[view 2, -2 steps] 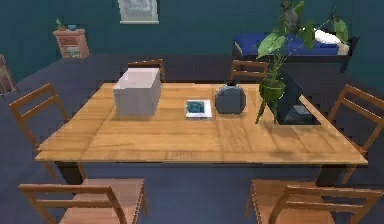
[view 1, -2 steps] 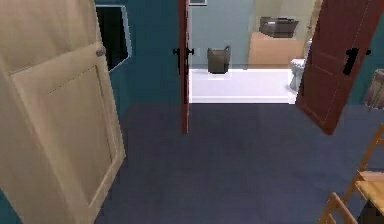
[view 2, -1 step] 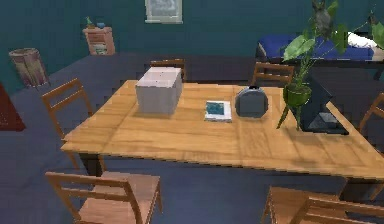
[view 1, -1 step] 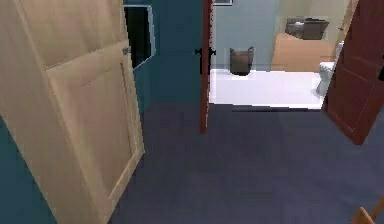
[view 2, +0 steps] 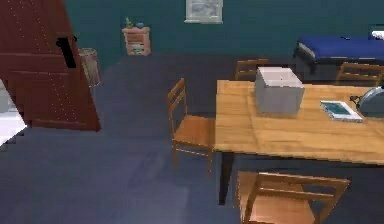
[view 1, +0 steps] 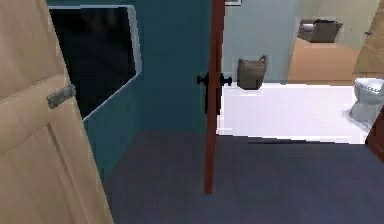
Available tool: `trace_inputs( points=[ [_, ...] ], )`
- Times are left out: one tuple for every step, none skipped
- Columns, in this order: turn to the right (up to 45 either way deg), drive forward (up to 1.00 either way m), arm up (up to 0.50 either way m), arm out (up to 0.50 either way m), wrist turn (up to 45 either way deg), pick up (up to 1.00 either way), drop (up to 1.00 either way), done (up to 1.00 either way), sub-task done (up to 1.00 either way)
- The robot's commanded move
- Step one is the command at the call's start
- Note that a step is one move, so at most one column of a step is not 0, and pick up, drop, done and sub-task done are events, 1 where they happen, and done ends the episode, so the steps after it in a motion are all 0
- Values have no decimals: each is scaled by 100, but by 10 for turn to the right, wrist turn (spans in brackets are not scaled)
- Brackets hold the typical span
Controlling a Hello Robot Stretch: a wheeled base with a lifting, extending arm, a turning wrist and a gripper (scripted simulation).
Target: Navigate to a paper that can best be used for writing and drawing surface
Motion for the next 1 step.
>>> trace_inputs(
  points=[
    [450, 0, 0, 0, 0, 0, 0, 0, 0]
  ],
)
